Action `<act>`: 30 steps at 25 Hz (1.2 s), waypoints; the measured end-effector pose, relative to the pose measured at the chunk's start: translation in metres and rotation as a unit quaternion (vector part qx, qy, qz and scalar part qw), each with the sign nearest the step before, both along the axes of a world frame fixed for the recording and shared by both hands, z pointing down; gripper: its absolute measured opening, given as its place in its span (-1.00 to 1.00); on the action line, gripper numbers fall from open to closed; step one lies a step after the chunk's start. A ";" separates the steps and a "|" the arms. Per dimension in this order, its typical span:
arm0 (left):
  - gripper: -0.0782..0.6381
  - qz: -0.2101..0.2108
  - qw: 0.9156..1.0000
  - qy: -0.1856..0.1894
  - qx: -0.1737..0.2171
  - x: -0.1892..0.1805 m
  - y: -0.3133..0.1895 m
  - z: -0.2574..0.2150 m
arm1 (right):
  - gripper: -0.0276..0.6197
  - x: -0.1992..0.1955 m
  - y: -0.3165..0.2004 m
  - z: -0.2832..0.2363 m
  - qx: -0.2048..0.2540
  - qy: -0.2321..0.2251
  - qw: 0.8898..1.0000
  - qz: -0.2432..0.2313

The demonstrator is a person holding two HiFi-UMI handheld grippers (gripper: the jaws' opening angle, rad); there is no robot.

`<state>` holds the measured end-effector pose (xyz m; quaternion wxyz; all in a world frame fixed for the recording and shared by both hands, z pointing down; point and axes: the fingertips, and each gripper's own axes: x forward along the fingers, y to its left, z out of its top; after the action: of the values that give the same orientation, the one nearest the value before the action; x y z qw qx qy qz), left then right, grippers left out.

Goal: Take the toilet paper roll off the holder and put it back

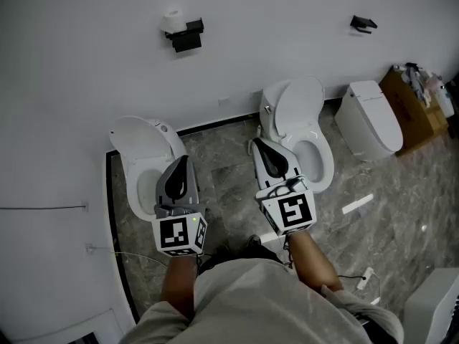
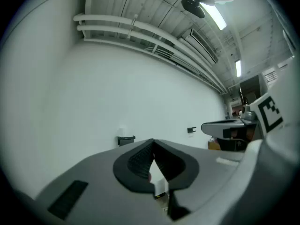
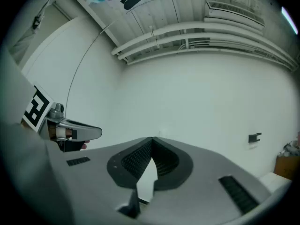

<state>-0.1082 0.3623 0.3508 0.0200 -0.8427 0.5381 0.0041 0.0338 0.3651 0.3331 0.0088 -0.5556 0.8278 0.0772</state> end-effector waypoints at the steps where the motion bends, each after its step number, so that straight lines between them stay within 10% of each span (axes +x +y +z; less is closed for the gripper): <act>1: -0.75 -0.001 1.000 -0.001 -0.001 0.004 0.000 0.002 | -0.91 0.004 -0.001 0.002 -0.003 0.000 1.000 -0.001; 16: -0.75 -0.013 1.000 -0.003 -0.018 0.032 -0.010 0.025 | -0.90 0.033 -0.011 0.022 -0.014 0.011 1.000 -0.020; 30: -0.76 0.027 0.999 -0.004 -0.018 0.042 -0.136 0.036 | -0.90 0.041 -0.110 0.046 -0.041 0.034 0.999 0.000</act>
<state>-0.0663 0.2267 0.3871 0.0069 -0.8571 0.5151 -0.0089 0.0747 0.2553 0.3786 -0.0421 -0.5526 0.8301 0.0615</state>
